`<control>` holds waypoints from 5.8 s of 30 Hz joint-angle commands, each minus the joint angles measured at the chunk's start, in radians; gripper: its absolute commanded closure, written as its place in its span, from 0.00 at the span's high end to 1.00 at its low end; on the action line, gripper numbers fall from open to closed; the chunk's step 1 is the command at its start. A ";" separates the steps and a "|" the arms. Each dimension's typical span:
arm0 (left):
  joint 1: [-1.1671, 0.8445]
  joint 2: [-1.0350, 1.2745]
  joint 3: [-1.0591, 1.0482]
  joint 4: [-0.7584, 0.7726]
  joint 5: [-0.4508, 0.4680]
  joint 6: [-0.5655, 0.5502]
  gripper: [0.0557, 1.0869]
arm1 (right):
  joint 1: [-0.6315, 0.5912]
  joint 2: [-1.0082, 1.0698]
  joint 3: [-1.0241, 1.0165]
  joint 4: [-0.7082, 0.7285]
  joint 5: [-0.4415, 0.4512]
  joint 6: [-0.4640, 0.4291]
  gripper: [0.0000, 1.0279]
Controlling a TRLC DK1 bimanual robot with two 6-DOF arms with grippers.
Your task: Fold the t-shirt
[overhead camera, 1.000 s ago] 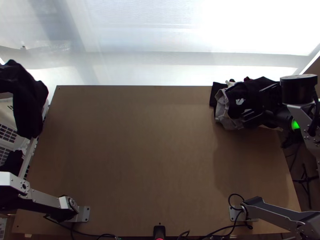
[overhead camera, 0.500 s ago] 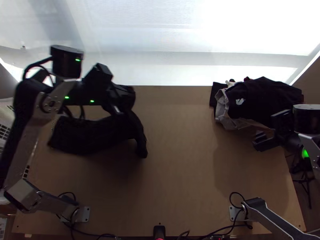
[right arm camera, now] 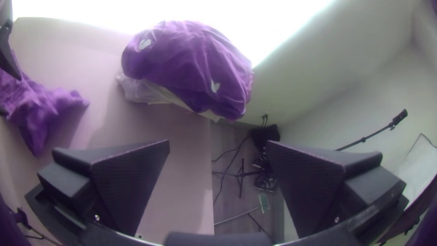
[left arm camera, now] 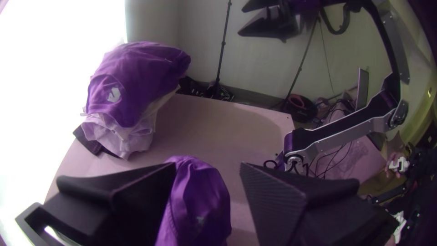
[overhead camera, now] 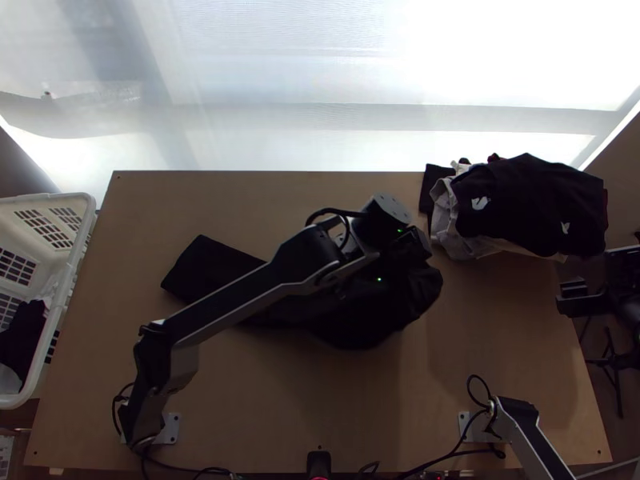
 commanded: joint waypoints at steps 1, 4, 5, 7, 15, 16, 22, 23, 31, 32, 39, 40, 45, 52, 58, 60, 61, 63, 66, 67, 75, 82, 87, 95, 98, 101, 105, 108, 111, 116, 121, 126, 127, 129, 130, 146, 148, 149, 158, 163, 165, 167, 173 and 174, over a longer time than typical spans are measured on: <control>-0.048 0.073 0.018 0.019 -0.019 -0.033 0.96 | -0.066 -0.014 -0.037 0.042 -0.023 -0.013 0.95; 0.006 -0.016 -0.031 -0.010 -0.019 -0.041 0.96 | -0.063 -0.007 -0.079 0.057 -0.052 -0.001 0.95; 0.027 -0.049 -0.040 -0.029 -0.019 -0.035 0.96 | -0.060 -0.004 -0.093 0.059 -0.059 0.001 0.95; 0.087 -0.107 -0.046 -0.107 -0.021 0.014 0.96 | -0.033 0.003 -0.122 0.059 -0.075 0.008 0.95; 0.503 -0.207 -0.268 -0.587 -0.019 0.327 0.95 | 0.283 0.065 -0.251 0.048 -0.121 0.143 0.95; 0.555 -0.242 -0.345 -0.570 -0.019 0.368 0.95 | 0.309 0.083 -0.260 0.045 -0.158 0.156 0.95; 0.779 -0.306 -0.597 -0.472 -0.018 0.525 0.95 | 0.390 0.243 -0.332 0.042 -0.311 0.176 0.95; 0.802 -0.305 -0.618 -0.470 -0.018 0.560 0.95 | 0.385 0.269 -0.336 0.042 -0.348 0.176 0.94; 1.005 -0.219 -0.661 -0.377 -0.018 0.671 0.95 | 0.381 0.381 -0.419 0.051 -0.443 0.177 0.92; 1.020 -0.211 -0.661 -0.375 -0.019 0.674 0.95 | 0.376 0.391 -0.435 0.059 -0.457 0.177 0.90; 1.063 -0.225 -0.655 -0.366 -0.019 0.684 0.95 | 0.355 0.470 -0.521 0.059 -0.559 0.200 0.89; 1.066 -0.227 -0.652 -0.366 -0.019 0.684 0.95 | 0.355 0.479 -0.528 0.059 -0.579 0.203 0.86; 1.080 -0.219 -0.640 -0.363 -0.018 0.684 0.95 | 0.344 0.497 -0.571 0.135 -0.622 0.205 0.85; 1.078 -0.217 -0.652 -0.358 -0.015 0.684 0.95 | 0.342 0.551 -0.610 0.261 -0.622 0.205 0.84; 1.080 -0.224 -0.661 -0.358 -0.015 0.684 0.95 | 0.344 0.574 -0.616 0.336 -0.624 0.205 0.70; 1.086 -0.225 -0.670 -0.358 -0.015 0.686 0.95 | 0.345 0.574 -0.620 0.358 -0.625 0.205 0.63; 1.089 -0.227 -0.675 -0.358 -0.015 0.688 0.95 | 0.345 0.574 -0.622 0.367 -0.627 0.205 0.59; 1.097 -0.228 -0.686 -0.358 -0.015 0.694 0.95 | 0.349 0.572 -0.622 0.375 -0.638 0.205 0.48; 1.098 -0.231 -0.704 -0.358 -0.010 0.697 0.95 | 0.353 0.563 -0.622 0.378 -0.684 0.203 0.26; 1.097 -0.231 -0.712 -0.358 -0.005 0.698 0.95 | 0.358 0.560 -0.622 0.378 -0.704 0.203 0.19; 1.095 -0.227 -0.752 -0.331 -0.004 0.698 0.95 | 0.395 0.470 -0.591 0.301 -0.731 0.197 0.03; 1.116 -0.205 -0.767 -0.268 -0.004 0.706 0.95 | 0.453 0.276 -0.398 0.163 -0.733 0.208 0.03; 1.115 -0.161 -0.764 -0.185 -0.005 0.694 0.95 | 0.454 0.273 -0.350 0.109 -0.733 0.202 0.03; 1.115 -0.046 -0.716 -0.122 -0.005 0.641 0.94 | 0.465 0.264 -0.300 0.057 -0.747 0.197 0.03; 1.118 0.002 -0.695 -0.124 -0.002 0.632 0.69 | 0.464 0.253 -0.272 0.031 -0.748 0.192 0.03; 1.124 0.008 -0.677 -0.122 0.047 0.569 0.46 | 0.464 0.241 -0.243 0.004 -0.748 0.186 0.03; 1.143 -0.039 -0.655 -0.139 0.120 0.493 0.26 | 0.467 0.223 -0.200 -0.030 -0.748 0.179 0.03; 1.155 -0.095 -0.600 -0.240 0.191 0.491 0.24 | 0.465 0.215 -0.162 -0.036 -0.748 0.179 0.03; 1.181 -0.217 -0.549 -0.279 0.260 0.437 0.24 | 0.444 0.206 -0.079 -0.035 -0.748 0.179 0.03; 1.245 -0.420 -0.495 -0.305 0.354 0.368 0.25 | 0.413 0.197 0.035 -0.018 -0.747 0.179 0.03; 1.282 -0.532 -0.578 -0.395 0.364 0.382 0.29 | 0.424 0.175 0.042 -0.026 -0.748 0.179 0.03; 1.287 -0.645 -0.710 -0.400 0.363 0.410 0.29 | 0.433 0.171 0.227 0.008 -0.748 0.153 0.03; 1.285 -0.661 -0.719 -0.398 0.364 0.404 0.29 | 0.431 0.180 0.277 0.014 -0.747 0.151 0.03; 1.264 -0.675 -0.741 -0.400 0.367 0.375 0.30 | 0.431 0.206 0.355 0.007 -0.747 0.153 0.03; 1.244 -0.676 -0.758 -0.398 0.364 0.368 0.33 | 0.431 0.209 0.366 0.000 -0.747 0.153 0.03; 0.813 -0.448 -0.910 -0.257 0.341 0.252 0.96 | 0.430 0.100 0.223 -0.036 -0.748 0.136 0.03; 0.785 -0.405 -0.900 -0.217 0.340 0.220 0.96 | 0.428 0.097 0.223 -0.043 -0.748 0.136 0.03; 0.774 -0.382 -0.899 -0.196 0.340 0.209 0.96 | 0.428 0.095 0.225 -0.047 -0.748 0.134 0.03; 0.735 -0.156 -0.882 -0.032 0.255 0.195 0.96 | 0.425 0.092 0.227 -0.053 -0.748 0.133 0.03; 0.738 -0.075 -0.845 0.025 0.212 0.183 0.96 | 0.425 0.092 0.228 -0.058 -0.748 0.131 0.03; 0.736 -0.059 -0.830 0.036 0.205 0.180 0.96 | 0.425 0.092 0.230 -0.061 -0.748 0.130 0.03; 0.728 -0.043 -0.811 0.044 0.180 0.180 0.96 | 0.427 0.092 0.230 -0.066 -0.748 0.127 0.03; 0.716 -0.010 -0.735 0.028 0.177 0.163 0.86 | 0.428 0.094 0.222 -0.069 -0.748 0.127 0.03; 0.713 0.005 -0.715 0.005 0.179 0.163 0.71 | 0.428 0.094 0.217 -0.069 -0.748 0.127 0.03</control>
